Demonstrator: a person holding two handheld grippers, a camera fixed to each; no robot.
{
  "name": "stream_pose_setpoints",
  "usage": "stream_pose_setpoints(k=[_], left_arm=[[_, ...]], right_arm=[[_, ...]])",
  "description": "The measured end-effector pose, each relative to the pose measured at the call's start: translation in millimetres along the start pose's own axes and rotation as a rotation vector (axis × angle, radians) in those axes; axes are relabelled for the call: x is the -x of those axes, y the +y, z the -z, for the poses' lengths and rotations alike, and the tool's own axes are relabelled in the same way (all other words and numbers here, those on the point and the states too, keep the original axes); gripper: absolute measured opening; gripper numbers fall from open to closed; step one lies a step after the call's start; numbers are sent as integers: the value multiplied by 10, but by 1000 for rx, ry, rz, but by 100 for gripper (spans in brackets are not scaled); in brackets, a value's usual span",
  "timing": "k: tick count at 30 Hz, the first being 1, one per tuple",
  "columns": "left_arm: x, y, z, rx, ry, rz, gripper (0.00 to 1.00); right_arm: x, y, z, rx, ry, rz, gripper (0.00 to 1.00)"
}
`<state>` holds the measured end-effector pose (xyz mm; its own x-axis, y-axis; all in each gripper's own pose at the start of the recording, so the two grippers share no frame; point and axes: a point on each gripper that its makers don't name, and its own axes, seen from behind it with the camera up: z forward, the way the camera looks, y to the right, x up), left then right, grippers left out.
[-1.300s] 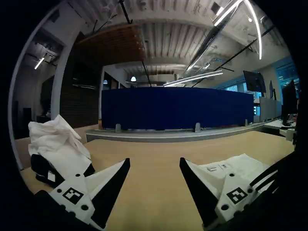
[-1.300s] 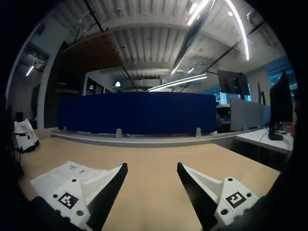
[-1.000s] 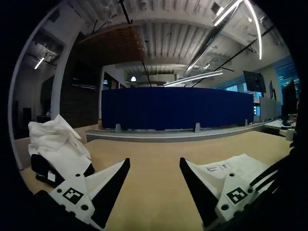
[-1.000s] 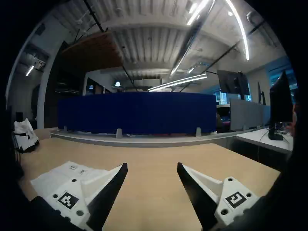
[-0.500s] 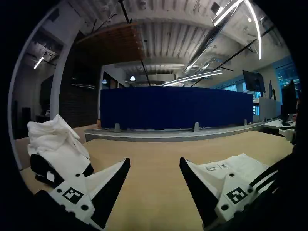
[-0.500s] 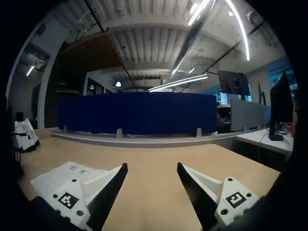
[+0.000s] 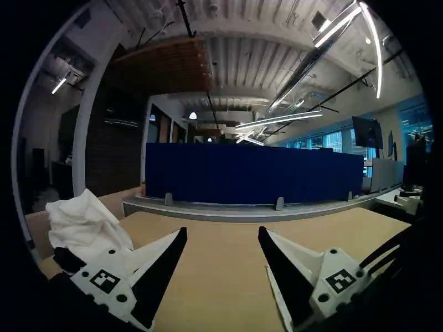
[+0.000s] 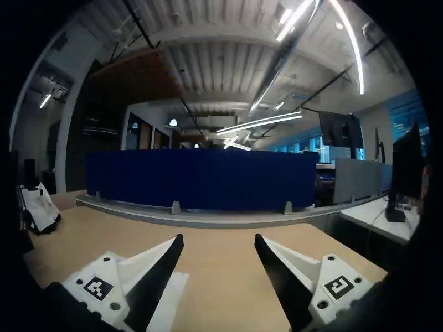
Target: Fold towel
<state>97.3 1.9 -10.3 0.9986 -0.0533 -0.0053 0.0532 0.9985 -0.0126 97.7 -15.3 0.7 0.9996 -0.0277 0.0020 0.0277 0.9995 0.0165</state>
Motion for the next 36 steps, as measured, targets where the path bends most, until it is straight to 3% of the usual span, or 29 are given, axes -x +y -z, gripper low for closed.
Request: stream_pose_setpoints(k=[6, 15, 27, 36], left_arm=[[-297, 118, 76, 14, -50, -13, 95], [-347, 253, 76, 75, -178, -55, 95], [2, 741, 283, 326, -407, -122, 95], [307, 872, 366, 388, -496, -138, 95]], right_arm=[[-299, -31, -2, 0, -36, 6, 100], [-354, -168, 8, -72, -145, 24, 100], [29, -493, 212, -265, -398, 111, 99], [175, -554, 336, -315, -453, 121, 99]])
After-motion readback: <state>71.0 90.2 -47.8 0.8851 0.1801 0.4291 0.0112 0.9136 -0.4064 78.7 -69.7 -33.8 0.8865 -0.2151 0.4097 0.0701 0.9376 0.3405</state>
